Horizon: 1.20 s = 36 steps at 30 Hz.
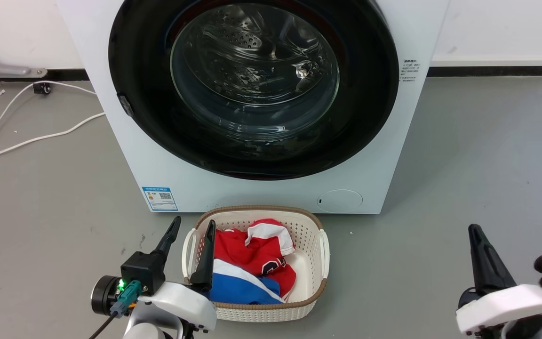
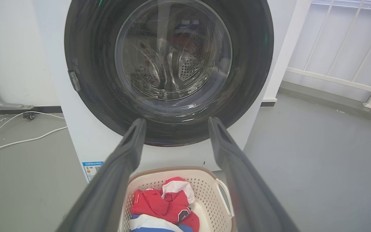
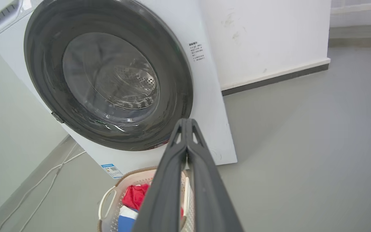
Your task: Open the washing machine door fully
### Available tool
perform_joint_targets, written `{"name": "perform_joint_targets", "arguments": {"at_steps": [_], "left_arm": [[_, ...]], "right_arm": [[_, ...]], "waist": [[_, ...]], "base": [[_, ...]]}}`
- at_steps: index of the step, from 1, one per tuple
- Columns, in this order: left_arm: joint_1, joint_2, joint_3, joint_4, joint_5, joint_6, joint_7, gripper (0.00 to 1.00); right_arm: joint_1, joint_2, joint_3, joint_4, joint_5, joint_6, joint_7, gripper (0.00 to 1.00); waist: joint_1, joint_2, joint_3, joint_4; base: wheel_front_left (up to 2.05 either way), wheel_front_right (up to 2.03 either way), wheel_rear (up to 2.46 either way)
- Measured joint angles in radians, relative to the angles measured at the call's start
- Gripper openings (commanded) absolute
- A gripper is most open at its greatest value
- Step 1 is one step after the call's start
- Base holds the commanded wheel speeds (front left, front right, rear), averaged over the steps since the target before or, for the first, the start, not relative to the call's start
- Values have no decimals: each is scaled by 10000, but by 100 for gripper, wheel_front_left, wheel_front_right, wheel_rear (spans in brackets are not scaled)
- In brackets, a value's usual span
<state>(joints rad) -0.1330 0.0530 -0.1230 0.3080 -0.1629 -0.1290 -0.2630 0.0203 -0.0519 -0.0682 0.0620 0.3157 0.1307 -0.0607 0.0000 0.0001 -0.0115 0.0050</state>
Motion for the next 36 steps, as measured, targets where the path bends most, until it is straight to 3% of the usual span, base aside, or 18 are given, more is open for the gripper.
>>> {"name": "perform_joint_targets", "arguments": {"at_steps": [4,12,18,21,26,36], "left_arm": [[0,-6,38,-2,-17,-2,0,100],[0,-12,105,-21,-61,-2,0,100],[-81,-13,213,-88,-75,-4,0,100],[-227,-13,276,-194,-73,-4,0,100],[-541,-21,336,-487,-73,0,-2,100],[-1342,-21,33,-1089,-142,59,0,100]], "right_arm": [[4,0,-109,161,2635,0,230,0],[-227,8,-23,-443,9449,0,803,0],[-774,6,-863,-303,12774,0,1582,0],[-1308,-280,-1315,307,13597,0,1862,0],[-2677,-1394,-1605,1724,14347,0,2222,0],[-6117,-3490,-477,4801,15300,-2,3388,0]], "waist": [[0,0,-20,-20],[0,0,31,-152],[0,0,223,-247],[0,0,431,-284],[0,0,946,-315],[0,0,2443,-239]], "base": [[0,0,0],[0,0,0],[0,0,0],[0,0,0],[0,0,0],[0,0,0]]}}
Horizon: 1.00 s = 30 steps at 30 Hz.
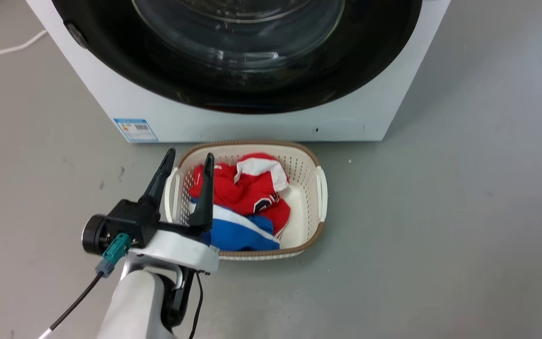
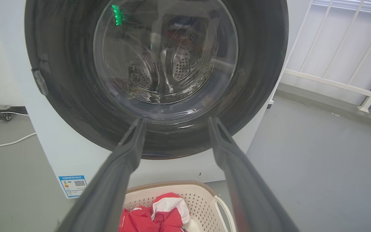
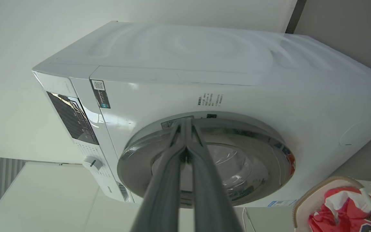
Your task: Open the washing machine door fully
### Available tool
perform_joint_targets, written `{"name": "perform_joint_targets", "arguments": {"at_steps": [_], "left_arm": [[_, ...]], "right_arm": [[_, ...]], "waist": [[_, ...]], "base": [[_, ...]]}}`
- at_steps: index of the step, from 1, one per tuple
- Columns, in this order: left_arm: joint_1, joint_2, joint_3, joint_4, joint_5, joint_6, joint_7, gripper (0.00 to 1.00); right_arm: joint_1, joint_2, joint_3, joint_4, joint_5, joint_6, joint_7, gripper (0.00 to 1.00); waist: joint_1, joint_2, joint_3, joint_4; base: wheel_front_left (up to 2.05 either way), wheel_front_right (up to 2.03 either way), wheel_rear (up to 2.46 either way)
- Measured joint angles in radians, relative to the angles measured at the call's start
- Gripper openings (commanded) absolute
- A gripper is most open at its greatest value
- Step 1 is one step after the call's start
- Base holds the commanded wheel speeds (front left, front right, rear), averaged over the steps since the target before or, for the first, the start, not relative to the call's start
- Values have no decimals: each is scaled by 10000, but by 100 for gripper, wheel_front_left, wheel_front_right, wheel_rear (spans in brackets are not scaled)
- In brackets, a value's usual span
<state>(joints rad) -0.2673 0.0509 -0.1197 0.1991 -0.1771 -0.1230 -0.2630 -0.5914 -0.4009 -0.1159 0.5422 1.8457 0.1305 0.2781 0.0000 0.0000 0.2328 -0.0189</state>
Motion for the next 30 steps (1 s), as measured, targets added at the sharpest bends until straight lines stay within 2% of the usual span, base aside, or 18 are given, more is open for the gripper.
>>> {"name": "perform_joint_targets", "arguments": {"at_steps": [5,12,23,30], "left_arm": [[-482,-2,-245,-228,-38,44,0,100],[-997,-2,-437,-483,-54,88,0,100],[-1496,-2,-662,-830,-111,182,0,100],[-1792,-2,-840,-920,-203,270,0,100]], "right_arm": [[-1949,-792,1041,1241,146,0,765,0],[-4400,-1231,2529,2527,77,0,1921,0],[-7504,-943,4128,3848,-564,2,2495,0],[-8751,-562,4707,4435,-892,2,2604,0]], "waist": [[1,0,791,139],[1,0,1751,378],[2,0,2657,746],[1,0,3179,936]], "base": [[0,0,0],[0,0,0],[0,0,0],[0,0,0]]}}
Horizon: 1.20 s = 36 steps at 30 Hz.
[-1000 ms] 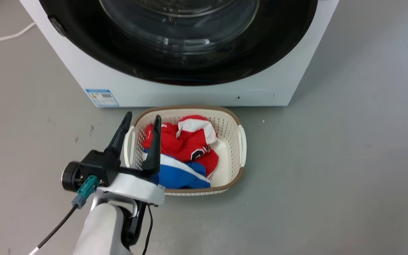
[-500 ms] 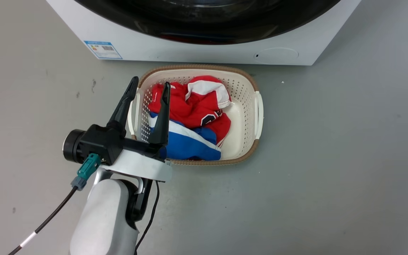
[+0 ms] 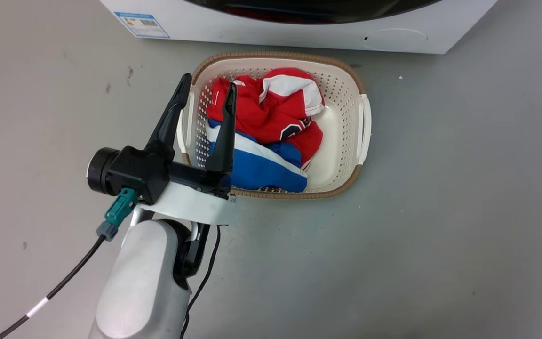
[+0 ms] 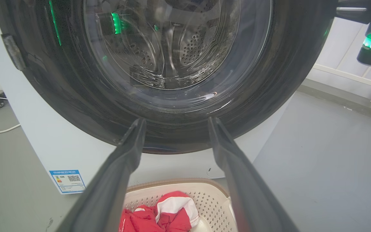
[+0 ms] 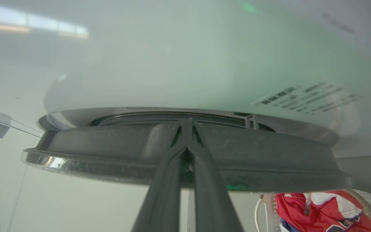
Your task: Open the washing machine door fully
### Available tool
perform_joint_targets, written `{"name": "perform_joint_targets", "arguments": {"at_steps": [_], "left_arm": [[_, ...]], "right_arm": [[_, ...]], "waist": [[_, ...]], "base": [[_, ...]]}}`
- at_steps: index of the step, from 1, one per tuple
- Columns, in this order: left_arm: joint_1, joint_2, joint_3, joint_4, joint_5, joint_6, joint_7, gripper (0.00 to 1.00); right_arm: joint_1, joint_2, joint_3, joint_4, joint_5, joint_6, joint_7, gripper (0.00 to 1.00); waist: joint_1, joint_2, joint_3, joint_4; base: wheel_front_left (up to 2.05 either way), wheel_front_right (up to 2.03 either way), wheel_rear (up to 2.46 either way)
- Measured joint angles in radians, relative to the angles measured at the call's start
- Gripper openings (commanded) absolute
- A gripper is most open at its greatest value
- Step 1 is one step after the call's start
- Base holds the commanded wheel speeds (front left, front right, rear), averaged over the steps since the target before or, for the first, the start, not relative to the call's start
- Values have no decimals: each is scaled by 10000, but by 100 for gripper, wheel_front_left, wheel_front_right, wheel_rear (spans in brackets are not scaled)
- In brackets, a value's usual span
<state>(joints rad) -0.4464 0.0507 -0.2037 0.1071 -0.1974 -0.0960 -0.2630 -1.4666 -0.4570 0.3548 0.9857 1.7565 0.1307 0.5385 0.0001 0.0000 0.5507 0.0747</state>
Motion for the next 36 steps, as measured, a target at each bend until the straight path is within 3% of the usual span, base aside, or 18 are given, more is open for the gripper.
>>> {"name": "perform_joint_targets", "arguments": {"at_steps": [8,18,36], "left_arm": [[-124,2,-121,-33,-81,88,0,100],[-125,0,-94,73,-79,125,0,100],[668,0,-36,571,-186,81,0,100]], "right_arm": [[-568,86,261,391,-81,0,336,0],[-373,-36,591,318,6,0,1693,0],[2505,236,1559,-1275,84,-2,3206,0]], "waist": [[0,0,254,149],[-1,0,55,29],[-1,0,-1553,-128]], "base": [[0,0,0],[0,0,0],[0,0,0]]}}
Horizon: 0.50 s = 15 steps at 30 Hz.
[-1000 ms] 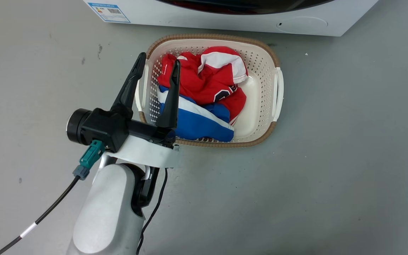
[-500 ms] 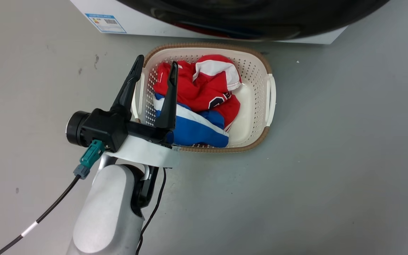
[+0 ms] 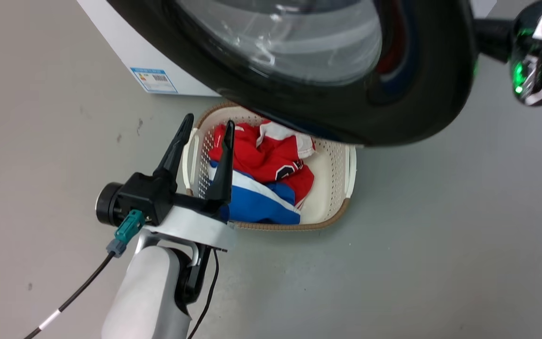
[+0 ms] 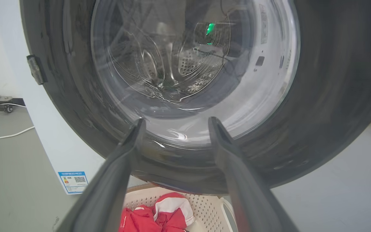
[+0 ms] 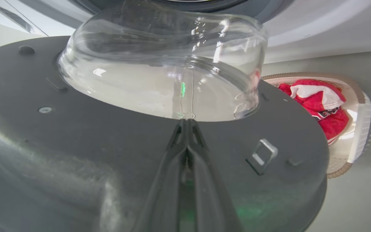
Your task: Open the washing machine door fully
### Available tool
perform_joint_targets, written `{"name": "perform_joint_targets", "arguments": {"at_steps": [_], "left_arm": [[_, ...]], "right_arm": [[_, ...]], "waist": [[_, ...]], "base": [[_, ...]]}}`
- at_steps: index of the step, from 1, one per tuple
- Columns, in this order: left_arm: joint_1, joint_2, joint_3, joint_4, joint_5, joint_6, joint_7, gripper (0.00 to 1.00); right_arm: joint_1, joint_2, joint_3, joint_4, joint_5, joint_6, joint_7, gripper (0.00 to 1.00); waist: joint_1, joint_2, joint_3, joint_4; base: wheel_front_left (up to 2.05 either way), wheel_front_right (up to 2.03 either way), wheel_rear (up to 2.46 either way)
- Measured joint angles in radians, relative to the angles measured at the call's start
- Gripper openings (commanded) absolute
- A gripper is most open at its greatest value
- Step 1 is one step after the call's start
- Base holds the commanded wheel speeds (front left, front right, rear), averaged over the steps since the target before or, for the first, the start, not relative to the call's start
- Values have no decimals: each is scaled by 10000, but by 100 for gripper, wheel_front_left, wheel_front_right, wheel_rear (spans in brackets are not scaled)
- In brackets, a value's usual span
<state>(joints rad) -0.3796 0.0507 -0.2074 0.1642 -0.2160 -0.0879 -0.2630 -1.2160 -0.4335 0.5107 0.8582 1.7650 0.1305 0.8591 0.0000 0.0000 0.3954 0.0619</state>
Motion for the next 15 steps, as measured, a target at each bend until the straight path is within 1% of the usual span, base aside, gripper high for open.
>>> {"name": "perform_joint_targets", "arguments": {"at_steps": [7,15], "left_arm": [[593,0,29,159,6,-84,0,100],[1182,0,6,374,13,-142,0,100]], "right_arm": [[1225,224,395,-957,209,0,290,0],[2474,493,859,-2008,577,0,345,0]], "waist": [[0,0,-811,62],[-1,0,-1591,217]], "base": [[0,0,0],[0,0,0]]}}
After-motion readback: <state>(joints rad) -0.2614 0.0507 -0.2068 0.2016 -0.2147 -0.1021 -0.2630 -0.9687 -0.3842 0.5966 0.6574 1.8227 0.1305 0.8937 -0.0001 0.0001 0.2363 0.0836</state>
